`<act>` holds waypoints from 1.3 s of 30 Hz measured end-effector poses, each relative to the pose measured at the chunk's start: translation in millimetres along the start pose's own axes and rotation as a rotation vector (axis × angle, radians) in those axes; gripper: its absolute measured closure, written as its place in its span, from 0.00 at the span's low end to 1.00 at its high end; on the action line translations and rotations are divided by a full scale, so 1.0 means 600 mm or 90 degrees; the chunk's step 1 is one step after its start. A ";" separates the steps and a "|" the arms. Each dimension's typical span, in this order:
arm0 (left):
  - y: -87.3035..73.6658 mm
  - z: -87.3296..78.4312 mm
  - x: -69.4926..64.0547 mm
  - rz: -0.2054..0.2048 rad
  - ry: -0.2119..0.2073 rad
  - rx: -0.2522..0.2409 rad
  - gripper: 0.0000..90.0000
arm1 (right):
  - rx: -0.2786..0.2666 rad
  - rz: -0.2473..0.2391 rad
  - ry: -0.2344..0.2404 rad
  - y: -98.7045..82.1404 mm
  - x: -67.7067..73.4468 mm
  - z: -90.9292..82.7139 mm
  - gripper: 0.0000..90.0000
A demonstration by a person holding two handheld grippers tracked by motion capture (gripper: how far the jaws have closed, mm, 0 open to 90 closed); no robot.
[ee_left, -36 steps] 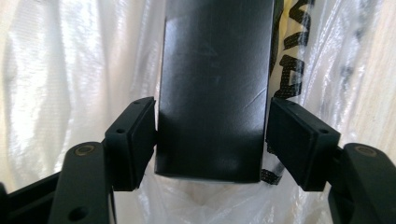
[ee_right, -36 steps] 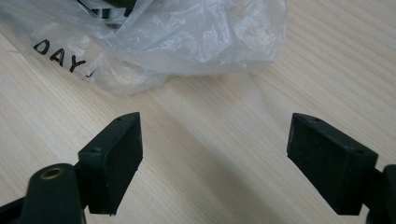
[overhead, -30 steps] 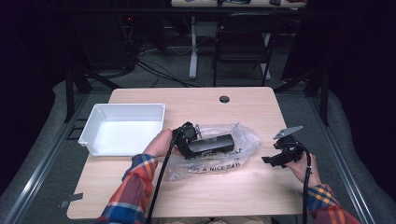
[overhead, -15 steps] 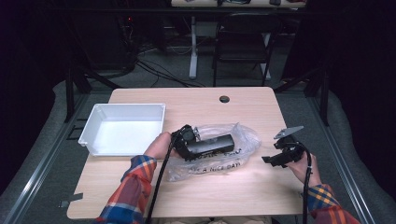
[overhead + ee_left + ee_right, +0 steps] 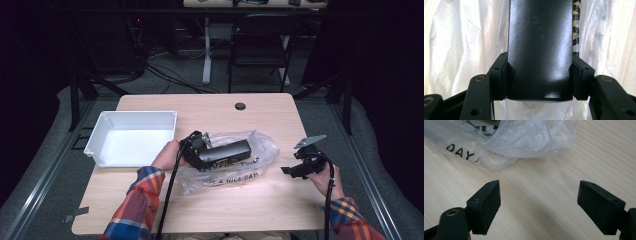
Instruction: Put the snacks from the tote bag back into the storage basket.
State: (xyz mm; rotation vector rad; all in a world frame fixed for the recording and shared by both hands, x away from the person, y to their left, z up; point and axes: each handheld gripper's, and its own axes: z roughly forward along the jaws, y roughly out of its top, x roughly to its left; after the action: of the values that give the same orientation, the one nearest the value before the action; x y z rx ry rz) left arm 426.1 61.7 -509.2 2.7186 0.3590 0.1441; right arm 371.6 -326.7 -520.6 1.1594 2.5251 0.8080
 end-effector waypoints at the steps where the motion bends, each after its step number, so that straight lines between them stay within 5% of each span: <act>1: -0.002 -0.008 -0.001 -0.003 0.002 -0.008 0.48 | 0.001 0.002 -0.003 0.000 0.000 -0.001 0.20; 18: -0.003 -0.096 0.010 0.015 0.033 -0.034 0.48 | -0.006 0.008 -0.006 -0.002 -0.005 0.002 0.20; 39: -0.041 -0.189 0.038 -0.016 0.075 -0.041 0.48 | 0.005 0.021 -0.026 -0.006 -0.005 0.003 0.01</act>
State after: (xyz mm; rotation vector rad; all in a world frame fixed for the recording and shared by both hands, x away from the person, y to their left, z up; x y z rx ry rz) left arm 425.4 131.6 -413.9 2.6484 0.4148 0.3045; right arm 372.5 -330.1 -524.2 1.2104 2.4845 0.7752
